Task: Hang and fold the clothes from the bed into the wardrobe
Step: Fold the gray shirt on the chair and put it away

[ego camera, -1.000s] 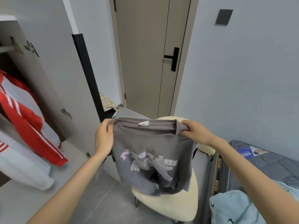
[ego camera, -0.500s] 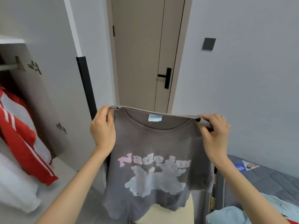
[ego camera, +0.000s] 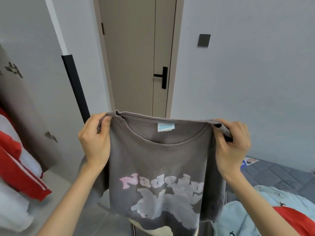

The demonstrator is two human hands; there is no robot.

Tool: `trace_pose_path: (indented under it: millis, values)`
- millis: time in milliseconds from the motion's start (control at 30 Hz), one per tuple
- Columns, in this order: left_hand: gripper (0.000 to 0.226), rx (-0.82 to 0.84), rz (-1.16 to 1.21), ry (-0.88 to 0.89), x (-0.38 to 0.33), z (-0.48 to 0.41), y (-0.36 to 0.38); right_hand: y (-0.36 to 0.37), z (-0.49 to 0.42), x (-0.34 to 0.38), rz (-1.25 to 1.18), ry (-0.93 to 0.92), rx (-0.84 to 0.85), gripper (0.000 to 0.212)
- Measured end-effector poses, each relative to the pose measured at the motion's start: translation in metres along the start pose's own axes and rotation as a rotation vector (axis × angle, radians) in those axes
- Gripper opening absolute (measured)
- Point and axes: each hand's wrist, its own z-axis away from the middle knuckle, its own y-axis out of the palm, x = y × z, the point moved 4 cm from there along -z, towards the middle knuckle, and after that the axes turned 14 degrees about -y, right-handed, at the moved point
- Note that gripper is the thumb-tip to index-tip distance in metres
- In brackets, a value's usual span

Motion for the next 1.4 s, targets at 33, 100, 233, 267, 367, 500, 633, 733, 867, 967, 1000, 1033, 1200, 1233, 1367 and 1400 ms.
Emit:
trace_pose_path:
  millis: [33, 100, 233, 267, 367, 500, 633, 733, 867, 967, 1000, 1033, 1200, 1233, 1367, 1400]
  values:
    - [0.037, 0.032, -0.014, -0.038, 0.006, 0.003, 0.004, 0.003, 0.005, -0.005, 0.006, 0.039, 0.023, 0.013]
    - [0.036, 0.126, -0.069, -0.114, 0.022, 0.011, 0.015, 0.011, 0.020, -0.019, 0.030, 0.127, 0.097, 0.011]
    - [0.025, 0.372, -0.227, -0.263, 0.065, 0.039, 0.032, 0.026, 0.061, -0.052, 0.067, 0.321, 0.377, 0.009]
    - [0.023, 0.445, -0.290, -0.293, 0.078, 0.048, 0.036, 0.029, 0.072, -0.061, 0.073, 0.365, 0.447, 0.010]
    - [0.021, 0.734, -0.432, -0.369, 0.113, 0.078, 0.050, 0.034, 0.109, -0.086, 0.101, 0.470, 0.661, 0.021]
    - [0.037, 1.122, -0.549, -0.401, 0.151, 0.117, 0.068, 0.038, 0.161, -0.120, 0.137, 0.588, 0.987, 0.036]
    - [0.037, 1.274, -0.632, -0.431, 0.184, 0.145, 0.087, 0.049, 0.201, -0.146, 0.225, 0.639, 1.169, 0.038]
    - [0.039, 1.243, -0.692, -0.456, 0.205, 0.156, 0.111, 0.067, 0.217, -0.166, 0.306, 0.623, 1.246, 0.036]
    - [0.028, 1.153, -0.775, -0.561, 0.240, 0.161, 0.151, 0.097, 0.233, -0.207, 0.370, 0.601, 1.275, 0.033]
    - [0.029, 1.094, -0.788, -0.627, 0.270, 0.168, 0.185, 0.126, 0.250, -0.240, 0.391, 0.562, 1.293, 0.031]
    - [0.030, 1.067, -0.795, -0.641, 0.281, 0.172, 0.195, 0.136, 0.257, -0.252, 0.392, 0.562, 1.296, 0.031]
    - [0.030, 1.040, -0.813, -0.655, 0.293, 0.178, 0.205, 0.145, 0.267, -0.263, 0.391, 0.573, 1.310, 0.030]
    - [0.033, 0.950, -0.825, -0.707, 0.353, 0.213, 0.243, 0.183, 0.328, -0.313, 0.354, 0.613, 1.409, 0.024]
    - [0.033, 0.934, -0.846, -0.684, 0.364, 0.220, 0.249, 0.190, 0.340, -0.321, 0.351, 0.621, 1.408, 0.023]
    - [0.030, 0.786, -0.980, -0.654, 0.407, 0.252, 0.269, 0.219, 0.392, -0.345, 0.277, 0.624, 1.341, 0.026]
    - [0.037, 0.736, -0.954, -0.664, 0.413, 0.262, 0.273, 0.223, 0.406, -0.346, 0.234, 0.598, 1.337, 0.035]
